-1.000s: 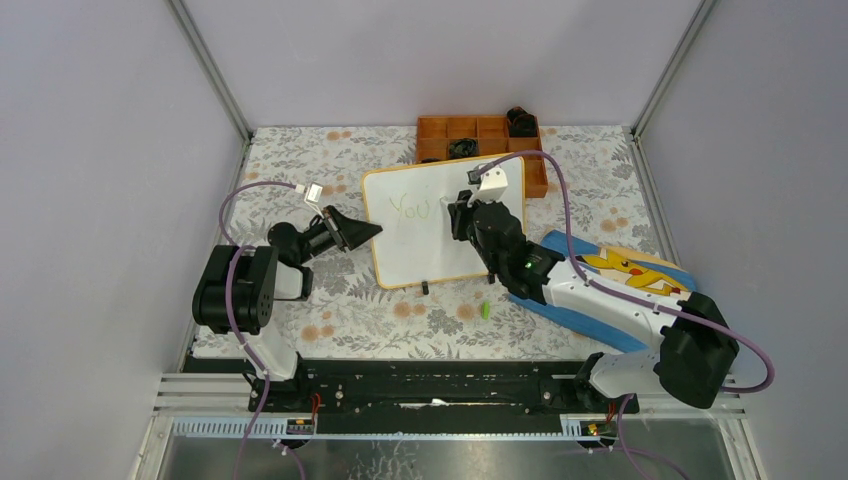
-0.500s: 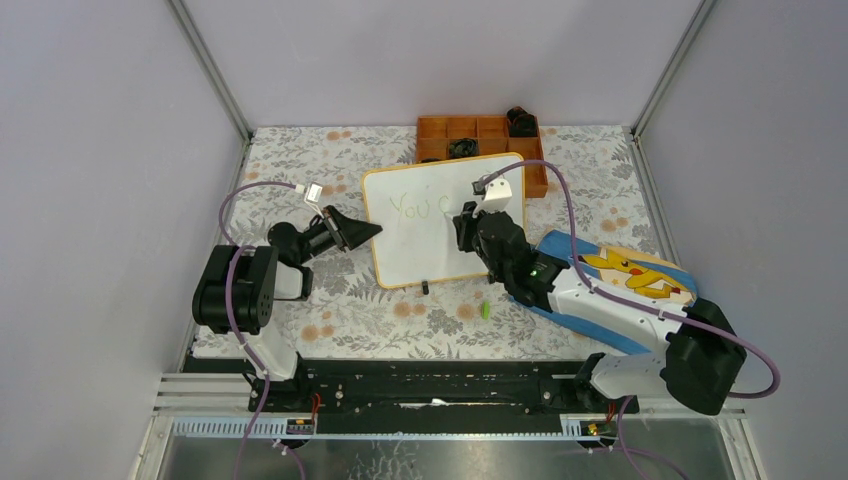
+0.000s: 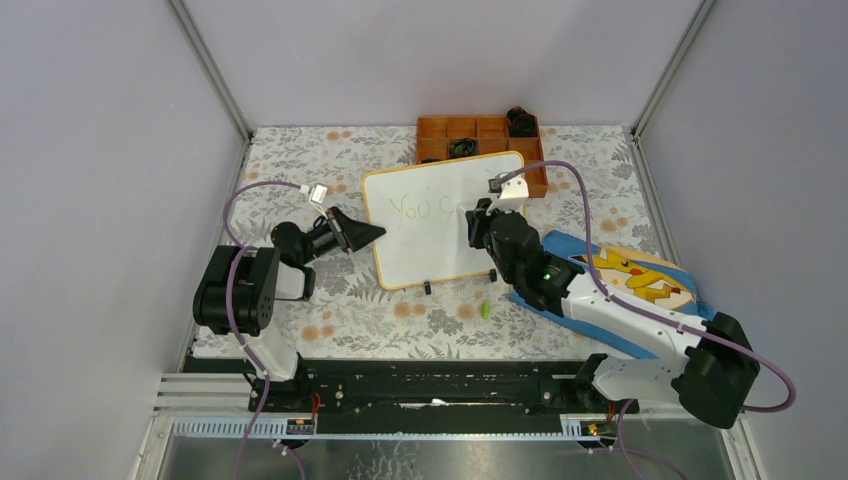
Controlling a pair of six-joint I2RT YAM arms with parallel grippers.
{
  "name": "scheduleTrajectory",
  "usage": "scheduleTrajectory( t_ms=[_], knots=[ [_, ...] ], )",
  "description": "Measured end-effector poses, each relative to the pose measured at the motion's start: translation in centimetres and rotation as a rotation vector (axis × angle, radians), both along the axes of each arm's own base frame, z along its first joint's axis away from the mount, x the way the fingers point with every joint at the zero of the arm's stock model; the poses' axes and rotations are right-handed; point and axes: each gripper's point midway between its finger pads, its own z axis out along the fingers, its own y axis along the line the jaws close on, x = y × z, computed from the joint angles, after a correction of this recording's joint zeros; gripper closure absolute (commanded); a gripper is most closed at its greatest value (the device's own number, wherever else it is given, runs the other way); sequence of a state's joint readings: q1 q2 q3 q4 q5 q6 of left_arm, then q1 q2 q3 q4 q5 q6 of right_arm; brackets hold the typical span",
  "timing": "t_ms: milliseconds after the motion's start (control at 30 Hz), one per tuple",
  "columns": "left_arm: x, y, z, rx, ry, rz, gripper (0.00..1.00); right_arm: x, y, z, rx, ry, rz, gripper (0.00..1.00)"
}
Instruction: Write a sentence on the whiteboard
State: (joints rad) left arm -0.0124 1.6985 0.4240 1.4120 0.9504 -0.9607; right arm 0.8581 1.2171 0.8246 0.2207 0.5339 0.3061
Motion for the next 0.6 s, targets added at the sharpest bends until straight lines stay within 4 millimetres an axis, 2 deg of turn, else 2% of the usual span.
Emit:
scheduleTrajectory(
  t_ms=[200,400,600],
  knots=[
    [0.0,0.0,0.0,0.002,-0.001,0.0,0.62,-0.3,-0.8,2.0,0.032,-0.044,-0.009,1.0],
    [0.0,0.0,0.0,0.004,0.002,-0.001,0.63,0.0,-0.9,1.7,0.025,-0.04,-0.015,1.0],
    [-0.1,-0.1,-0.1,0.008,0.001,-0.004,0.66,0.3,-0.6,0.4,-0.003,-0.016,-0.014,1.0]
  ],
)
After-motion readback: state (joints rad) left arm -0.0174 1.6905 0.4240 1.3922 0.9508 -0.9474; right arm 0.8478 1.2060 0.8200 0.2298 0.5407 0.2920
